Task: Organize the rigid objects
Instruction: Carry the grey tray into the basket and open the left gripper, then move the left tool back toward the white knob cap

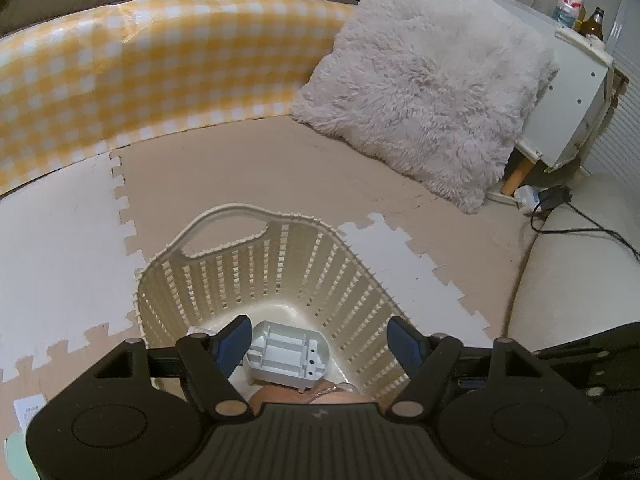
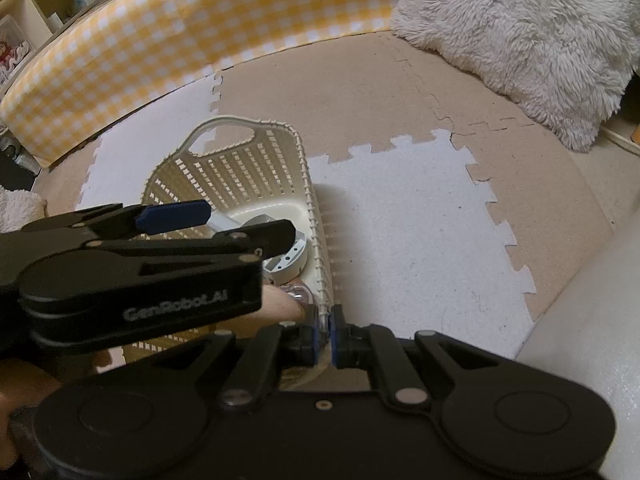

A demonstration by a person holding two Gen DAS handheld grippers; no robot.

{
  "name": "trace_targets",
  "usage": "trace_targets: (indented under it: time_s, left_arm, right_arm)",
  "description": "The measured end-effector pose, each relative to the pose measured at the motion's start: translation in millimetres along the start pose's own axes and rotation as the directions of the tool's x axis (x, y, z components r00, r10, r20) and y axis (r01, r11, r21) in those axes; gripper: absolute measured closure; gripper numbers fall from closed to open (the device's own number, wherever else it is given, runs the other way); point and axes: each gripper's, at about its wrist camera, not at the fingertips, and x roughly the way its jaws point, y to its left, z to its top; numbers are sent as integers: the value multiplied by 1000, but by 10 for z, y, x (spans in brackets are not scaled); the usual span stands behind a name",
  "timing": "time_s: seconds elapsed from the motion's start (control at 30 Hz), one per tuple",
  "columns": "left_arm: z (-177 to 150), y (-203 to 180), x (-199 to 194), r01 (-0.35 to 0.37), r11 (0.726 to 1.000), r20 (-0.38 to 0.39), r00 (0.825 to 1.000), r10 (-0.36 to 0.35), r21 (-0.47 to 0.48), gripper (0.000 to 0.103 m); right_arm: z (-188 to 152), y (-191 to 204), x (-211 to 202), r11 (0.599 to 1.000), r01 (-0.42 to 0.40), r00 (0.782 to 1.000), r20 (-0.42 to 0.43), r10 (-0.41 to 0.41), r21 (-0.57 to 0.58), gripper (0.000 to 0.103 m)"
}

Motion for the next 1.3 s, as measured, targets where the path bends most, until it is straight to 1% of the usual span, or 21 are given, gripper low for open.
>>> trace_targets:
  time_s: [0.07, 0.17, 0.33, 0.43, 0.5, 0.7, 0.93, 1.0, 1.13, 1.3]
  left_arm:
    - [6, 0, -53, 4, 1000, 3, 1000, -4, -9, 20]
    - [10, -4, -144, 2, 1000, 8, 1000, -2, -16, 18]
    - [-19, -12, -333, 9, 1000, 15, 1000, -9, -24, 13]
    - [-43, 26, -463, 12, 999, 22, 1000, -11, -47, 11]
    - [-58, 65, -553, 12, 998, 28, 1000, -10, -64, 7]
    - [-66, 164, -839, 8, 997, 53, 999, -4, -79, 3]
    - [-100, 346, -1236, 33, 993, 86, 996, -24, -113, 1]
    - [-129, 413, -1359, 24, 993, 95, 995, -13, -116, 0]
    - [-210, 549, -1555, -19, 994, 106, 994, 31, -111, 0]
    - [-352, 768, -1697, -65, 989, 82, 994, 76, -135, 0]
  right_arm:
    - [1, -2, -1, 1000, -1, 1000, 0, 1, 2, 97]
    - [10, -10, -1, 1000, -5, 1000, 1, 5, 12, 97]
    - [8, -16, -5, 1000, -7, 1000, 3, 7, 16, 97]
    - [5, -14, -3, 1000, -2, 1000, 6, 2, 3, 97]
    - [8, -15, -3, 1000, -2, 1000, 7, 2, 5, 97]
    - [0, -14, -1, 1000, -2, 1000, 12, 2, 10, 97]
    - [-6, -14, -2, 1000, -1, 1000, 20, 1, 7, 97]
    - [-5, -17, -3, 1000, -2, 1000, 21, 2, 10, 97]
    - [-9, -2, -2, 1000, 3, 1000, 27, -3, -1, 97]
    - [-10, 4, 0, 1000, 11, 1000, 28, -11, 2, 96]
